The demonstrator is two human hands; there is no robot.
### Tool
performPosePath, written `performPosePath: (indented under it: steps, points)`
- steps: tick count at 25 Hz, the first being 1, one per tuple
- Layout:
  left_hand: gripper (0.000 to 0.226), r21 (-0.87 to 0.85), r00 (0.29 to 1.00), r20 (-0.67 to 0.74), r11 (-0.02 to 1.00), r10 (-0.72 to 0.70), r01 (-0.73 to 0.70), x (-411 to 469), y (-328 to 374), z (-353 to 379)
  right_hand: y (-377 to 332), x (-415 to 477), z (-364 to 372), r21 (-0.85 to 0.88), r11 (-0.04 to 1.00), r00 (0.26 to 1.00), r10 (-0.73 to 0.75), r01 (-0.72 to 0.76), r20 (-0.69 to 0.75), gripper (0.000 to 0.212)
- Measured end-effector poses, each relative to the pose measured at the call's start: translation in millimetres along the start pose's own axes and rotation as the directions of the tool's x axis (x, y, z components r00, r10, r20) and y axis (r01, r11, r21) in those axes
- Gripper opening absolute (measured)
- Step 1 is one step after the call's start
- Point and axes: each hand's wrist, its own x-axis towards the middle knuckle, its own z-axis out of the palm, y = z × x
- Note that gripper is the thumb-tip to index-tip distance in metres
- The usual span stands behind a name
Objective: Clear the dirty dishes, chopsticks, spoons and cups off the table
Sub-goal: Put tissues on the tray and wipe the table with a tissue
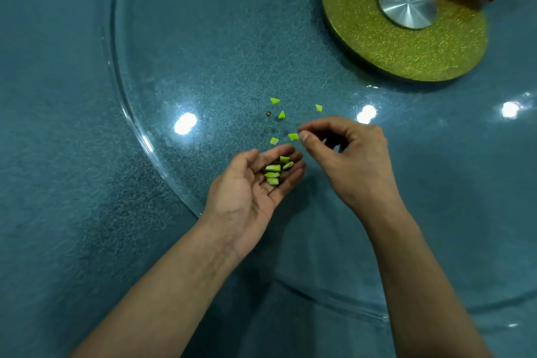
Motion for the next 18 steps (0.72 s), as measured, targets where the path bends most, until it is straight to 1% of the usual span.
performPosePath:
  steps: [1, 2, 4, 6, 8, 9, 11, 13, 14, 16, 17, 18]
  points:
    - [0.050, 0.001, 1.000, -0.002, 1.000, 0.000, 0.000, -1, 0, -2, 5, 5, 4, -0.055, 0.998, 1.000, 0.008, -0.010, -0.027, 0.009]
    - [0.050, 0.006, 1.000, -0.005, 1.000, 0.000, 0.000, -2, 1, -4, 9, 9, 7, -0.104, 0.994, 1.000, 0.017, -0.019, -0.024, 0.012]
    - [0.050, 0.023, 1.000, -0.012, 1.000, 0.002, -0.002, -4, 3, -7, 15, 16, 14, -0.190, 0.982, 0.999, 0.026, -0.020, 0.029, 0.016]
    - [0.051, 0.033, 1.000, -0.017, 0.999, 0.008, -0.007, -6, 6, -10, 15, 18, 17, -0.261, 0.965, 0.998, 0.025, -0.009, 0.061, 0.014]
    - [0.051, 0.031, 1.000, -0.023, 0.999, 0.013, -0.012, -5, 11, -12, 12, 18, 18, -0.283, 0.959, 0.997, 0.028, -0.008, 0.070, 0.011]
    - [0.051, 0.027, 0.999, -0.028, 1.000, 0.016, -0.015, -6, 12, -13, 9, 17, 18, -0.257, 0.966, 0.996, 0.040, -0.019, 0.076, 0.011]
    - [0.051, 0.015, 0.999, -0.027, 1.000, 0.021, -0.021, -6, 15, -13, 2, 11, 15, -0.122, 0.991, 0.994, 0.063, -0.053, 0.085, 0.012]
    - [0.049, -0.001, 0.999, -0.018, 1.000, 0.030, -0.030, -7, 17, -13, -9, 5, 10, 0.039, 0.998, 0.992, 0.040, -0.045, 0.120, 0.012]
    - [0.048, -0.008, 0.999, -0.022, 0.999, 0.037, -0.038, -6, 18, -13, -15, 3, 10, 0.091, 0.995, 0.987, 0.014, -0.029, 0.158, 0.011]
    - [0.045, -0.017, 0.998, -0.035, 0.999, 0.046, -0.047, -6, 20, -14, -22, -1, 12, 0.133, 0.991, 0.976, -0.016, -0.013, 0.218, 0.007]
    - [0.045, -0.021, 0.999, -0.030, 0.999, 0.045, -0.046, -6, 20, -14, -20, -1, 15, 0.133, 0.991, 0.980, -0.008, -0.019, 0.200, 0.005]
    - [0.047, -0.024, 0.999, -0.024, 0.999, 0.040, -0.041, -7, 20, -15, -16, 1, 17, 0.113, 0.993, 0.989, 0.009, -0.027, 0.150, 0.007]
